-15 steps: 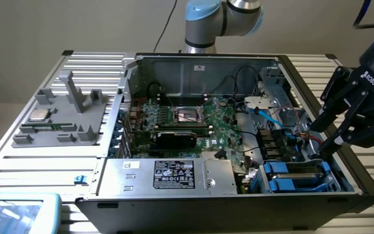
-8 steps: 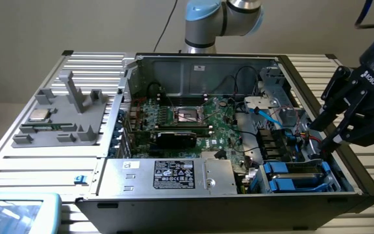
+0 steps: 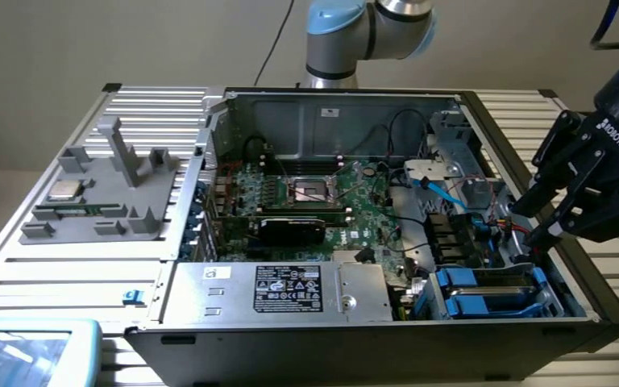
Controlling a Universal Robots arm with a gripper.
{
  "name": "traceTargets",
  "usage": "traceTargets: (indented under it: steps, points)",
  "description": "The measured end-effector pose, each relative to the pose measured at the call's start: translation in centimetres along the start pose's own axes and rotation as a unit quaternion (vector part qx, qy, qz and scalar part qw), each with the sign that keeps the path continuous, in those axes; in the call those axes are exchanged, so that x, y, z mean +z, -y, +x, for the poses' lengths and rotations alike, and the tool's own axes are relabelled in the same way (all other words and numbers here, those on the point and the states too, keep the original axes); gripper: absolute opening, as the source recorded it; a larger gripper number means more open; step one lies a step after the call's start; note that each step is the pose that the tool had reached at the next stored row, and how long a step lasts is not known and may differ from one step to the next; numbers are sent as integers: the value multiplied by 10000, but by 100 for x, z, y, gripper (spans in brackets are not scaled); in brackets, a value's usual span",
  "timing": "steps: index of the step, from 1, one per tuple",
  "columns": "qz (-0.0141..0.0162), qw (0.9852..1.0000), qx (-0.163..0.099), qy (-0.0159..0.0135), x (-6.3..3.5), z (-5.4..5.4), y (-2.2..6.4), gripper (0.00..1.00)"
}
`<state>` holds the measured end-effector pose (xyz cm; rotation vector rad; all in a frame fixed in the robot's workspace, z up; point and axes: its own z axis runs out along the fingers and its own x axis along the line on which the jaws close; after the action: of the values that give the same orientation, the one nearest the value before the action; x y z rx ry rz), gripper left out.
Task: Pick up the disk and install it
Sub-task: 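Insert the first disk wire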
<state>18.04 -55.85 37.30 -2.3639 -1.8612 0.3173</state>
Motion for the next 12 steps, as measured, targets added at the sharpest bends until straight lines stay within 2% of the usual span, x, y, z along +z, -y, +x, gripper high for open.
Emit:
traceTargets:
  steps: [2,4,6,8,12]
  points:
    - [7,10000,0,3,-2,1,-8,51]
    - [54,10000,-2,14,-7,8,-37,51]
    - [114,9999,-5,25,-6,14,-60,51]
    - [155,9999,-8,28,10,20,-79,51]
    - [190,9998,-10,25,49,34,-133,51]
